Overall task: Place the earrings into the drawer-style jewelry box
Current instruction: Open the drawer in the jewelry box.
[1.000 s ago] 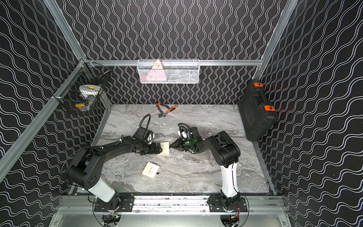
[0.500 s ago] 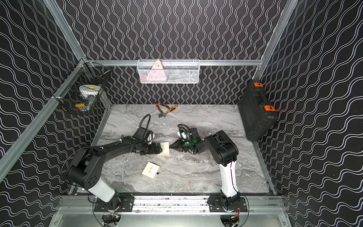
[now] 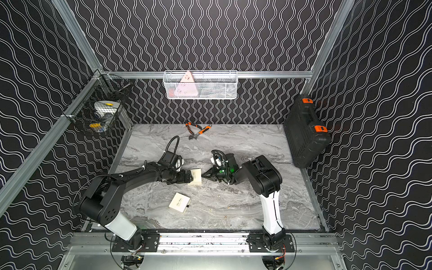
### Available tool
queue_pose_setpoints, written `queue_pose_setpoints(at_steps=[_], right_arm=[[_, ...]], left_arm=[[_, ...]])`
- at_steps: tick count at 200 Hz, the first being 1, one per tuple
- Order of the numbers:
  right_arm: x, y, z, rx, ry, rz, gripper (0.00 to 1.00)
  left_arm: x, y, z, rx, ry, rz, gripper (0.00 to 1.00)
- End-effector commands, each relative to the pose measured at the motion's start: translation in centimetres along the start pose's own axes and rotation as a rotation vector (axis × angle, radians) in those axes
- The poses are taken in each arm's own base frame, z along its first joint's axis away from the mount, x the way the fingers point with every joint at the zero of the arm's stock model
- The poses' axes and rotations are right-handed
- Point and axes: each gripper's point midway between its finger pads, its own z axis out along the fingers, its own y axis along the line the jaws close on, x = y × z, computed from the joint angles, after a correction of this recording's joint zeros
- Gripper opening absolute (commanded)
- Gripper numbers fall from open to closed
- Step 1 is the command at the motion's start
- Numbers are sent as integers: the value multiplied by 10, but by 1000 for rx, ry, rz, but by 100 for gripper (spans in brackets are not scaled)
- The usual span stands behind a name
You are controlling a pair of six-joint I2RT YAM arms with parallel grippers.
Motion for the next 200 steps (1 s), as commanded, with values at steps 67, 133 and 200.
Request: queue_pose_setpoints(at_steps=[67,133,200], right_arm=[[-6,0,-11,98,-43,8,0],[-6,-16,-33,270,-72,11,0],[-6,-33,-61,395,-105,35,0]], left_arm=[[35,43,10,-188,110,-38,95],[45,59,17,-251,132,-49,95],[48,64,22,-273,143,-49,95]])
